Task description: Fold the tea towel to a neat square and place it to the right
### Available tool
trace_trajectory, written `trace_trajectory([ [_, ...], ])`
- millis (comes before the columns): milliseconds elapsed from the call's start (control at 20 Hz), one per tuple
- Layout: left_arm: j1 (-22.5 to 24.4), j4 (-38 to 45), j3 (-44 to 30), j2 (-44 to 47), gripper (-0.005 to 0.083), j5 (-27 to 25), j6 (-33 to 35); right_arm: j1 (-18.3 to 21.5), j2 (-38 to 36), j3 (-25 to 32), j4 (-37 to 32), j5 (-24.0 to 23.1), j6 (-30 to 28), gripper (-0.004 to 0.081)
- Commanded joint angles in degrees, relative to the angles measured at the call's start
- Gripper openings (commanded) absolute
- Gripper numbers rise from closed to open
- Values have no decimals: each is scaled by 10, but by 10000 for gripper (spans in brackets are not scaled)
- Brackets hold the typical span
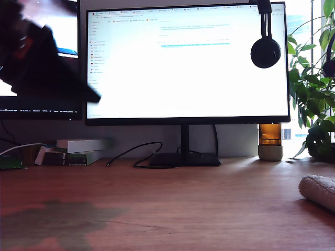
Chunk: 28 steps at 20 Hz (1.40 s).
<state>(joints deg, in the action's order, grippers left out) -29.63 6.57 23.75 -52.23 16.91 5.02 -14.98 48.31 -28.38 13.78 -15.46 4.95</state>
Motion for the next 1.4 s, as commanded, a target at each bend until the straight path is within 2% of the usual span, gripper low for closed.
trace_trajectory([
  [0,40,8,-6,2,-23,1,-7,16,-5,6,-5,5,-5,-11],
  [200,158,8,-6,19,-23,43,-18,58,-26,13,-3,45,-10,-11],
  [300,206,-3,-7,41,-23,51,-20,69,-45,18,-9,45,-10,-11],
  [400,245,-10,-15,69,-23,50,-21,72,-70,33,-38,44,-9,-11],
  [500,270,-9,-26,98,-23,34,-21,71,-93,62,-100,44,3,-11],
  [600,281,-22,-33,123,-23,21,-36,69,-114,82,-129,51,0,-11],
  [750,283,-55,-41,148,-23,4,-35,57,-134,85,-105,51,-57,-11],
  [950,283,-44,-74,186,-23,-26,-35,56,-174,92,-89,57,-62,-11],
  [1200,283,-43,-133,289,-23,-45,-35,71,-302,170,-78,45,-60,-11],
  [1350,283,-72,-146,356,-23,-63,-36,79,-381,198,-35,49,-54,-11],
])
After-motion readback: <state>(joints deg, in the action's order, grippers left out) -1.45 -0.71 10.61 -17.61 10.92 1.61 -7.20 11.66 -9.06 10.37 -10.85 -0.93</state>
